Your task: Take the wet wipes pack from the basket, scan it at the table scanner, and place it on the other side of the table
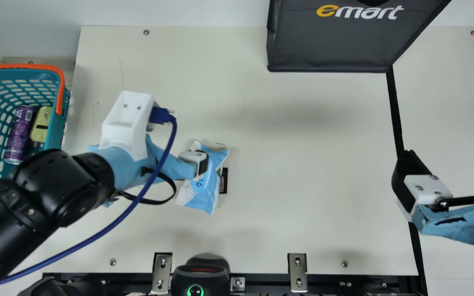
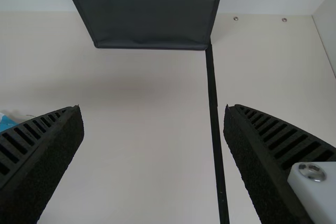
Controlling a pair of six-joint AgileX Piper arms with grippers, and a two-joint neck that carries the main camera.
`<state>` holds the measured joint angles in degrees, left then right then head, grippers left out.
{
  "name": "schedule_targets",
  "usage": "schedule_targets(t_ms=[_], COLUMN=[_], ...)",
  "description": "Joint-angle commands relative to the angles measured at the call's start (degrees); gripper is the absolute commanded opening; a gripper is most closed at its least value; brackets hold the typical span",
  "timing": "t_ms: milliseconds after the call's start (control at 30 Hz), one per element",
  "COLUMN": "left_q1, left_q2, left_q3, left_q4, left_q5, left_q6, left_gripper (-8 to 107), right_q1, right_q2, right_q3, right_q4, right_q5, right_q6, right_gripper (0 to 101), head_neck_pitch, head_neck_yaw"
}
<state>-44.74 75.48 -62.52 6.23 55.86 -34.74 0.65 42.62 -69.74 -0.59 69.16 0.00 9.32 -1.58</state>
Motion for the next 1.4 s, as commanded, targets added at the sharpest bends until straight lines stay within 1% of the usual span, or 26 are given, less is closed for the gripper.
schedule_targets(t_ms=[0, 100, 567, 600, 967, 1367], left_q1=[-0.9, -1.9, -6.3, -6.5, -8.3, -8.4], left_q2=[0.5, 1.4, 6.4, 6.8, 12.6, 17.5], left_q3=[-0.3, -0.5, -0.3, -0.3, -0.9, -0.6], left_q4=[0.4, 1.1, 2.0, 2.1, 2.7, 2.8], left_q5=[0.3, 0.7, 1.5, 1.5, 1.2, -0.5], left_q6=[-1.7, -3.3, -7.0, -7.1, -7.6, -7.3], left_gripper=[90, 90, -3, -8, -8, -8], right_q1=[0.0, 0.0, 0.0, 0.0, 0.0, 0.0], right_q2=[0.0, 0.0, 0.0, 0.0, 0.0, 0.0], right_q3=[0.0, 0.0, 0.0, 0.0, 0.0, 0.0], right_q4=[0.0, 0.0, 0.0, 0.0, 0.0, 0.0], right_q5=[0.0, 0.0, 0.0, 0.0, 0.0, 0.0], right_q6=[0.0, 0.0, 0.0, 0.0, 0.0, 0.0], right_gripper=[95, 95, 95, 95, 95, 95], head_neck_pitch=[-1.4, -1.4, -1.4, -1.4, -1.4, -1.4], head_neck_yaw=[0.0, 0.0, 0.0, 0.0, 0.0, 0.0])
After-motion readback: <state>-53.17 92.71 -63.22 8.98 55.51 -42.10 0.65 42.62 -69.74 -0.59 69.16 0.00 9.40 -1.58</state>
